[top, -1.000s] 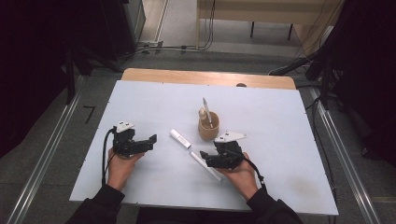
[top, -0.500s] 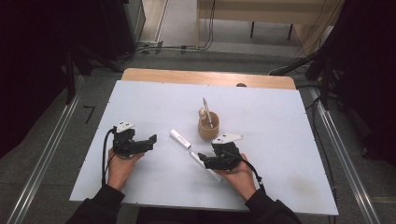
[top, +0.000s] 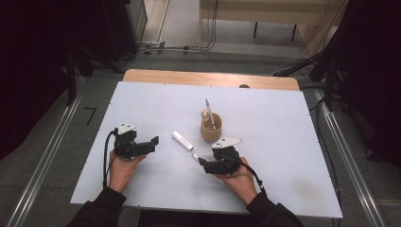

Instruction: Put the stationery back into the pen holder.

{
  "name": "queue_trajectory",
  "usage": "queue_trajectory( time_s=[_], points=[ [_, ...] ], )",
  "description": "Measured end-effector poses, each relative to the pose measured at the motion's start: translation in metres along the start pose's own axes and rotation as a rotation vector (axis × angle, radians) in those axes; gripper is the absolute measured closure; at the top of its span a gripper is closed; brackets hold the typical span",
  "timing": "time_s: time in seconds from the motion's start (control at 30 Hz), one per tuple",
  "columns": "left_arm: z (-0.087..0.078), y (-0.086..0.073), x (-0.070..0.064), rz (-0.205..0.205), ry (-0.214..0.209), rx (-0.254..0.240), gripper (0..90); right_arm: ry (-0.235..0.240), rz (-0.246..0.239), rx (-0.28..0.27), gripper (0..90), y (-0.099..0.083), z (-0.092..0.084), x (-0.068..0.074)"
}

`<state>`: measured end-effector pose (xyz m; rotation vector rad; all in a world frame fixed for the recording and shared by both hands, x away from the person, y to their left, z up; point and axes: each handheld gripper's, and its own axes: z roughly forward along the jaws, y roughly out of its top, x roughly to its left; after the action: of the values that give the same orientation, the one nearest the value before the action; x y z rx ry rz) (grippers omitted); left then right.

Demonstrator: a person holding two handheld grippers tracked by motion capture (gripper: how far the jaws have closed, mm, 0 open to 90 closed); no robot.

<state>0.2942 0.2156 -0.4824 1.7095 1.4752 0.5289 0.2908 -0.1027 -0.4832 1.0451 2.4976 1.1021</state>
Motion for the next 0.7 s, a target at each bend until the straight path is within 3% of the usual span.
queue_trajectory(
  time_s=[0.53,0.7],
  points=[
    [0.0,0.0,0.0,0.0,-0.003,-0.001,7.8,0.003,-0.033,0.029,36.3,-0.005,0.01,0.008],
    [0.0,0.0,0.0,0.001,-0.002,0.001,7.8,0.0,-0.051,0.034,42.9,-0.006,0.013,0.01]
  ],
)
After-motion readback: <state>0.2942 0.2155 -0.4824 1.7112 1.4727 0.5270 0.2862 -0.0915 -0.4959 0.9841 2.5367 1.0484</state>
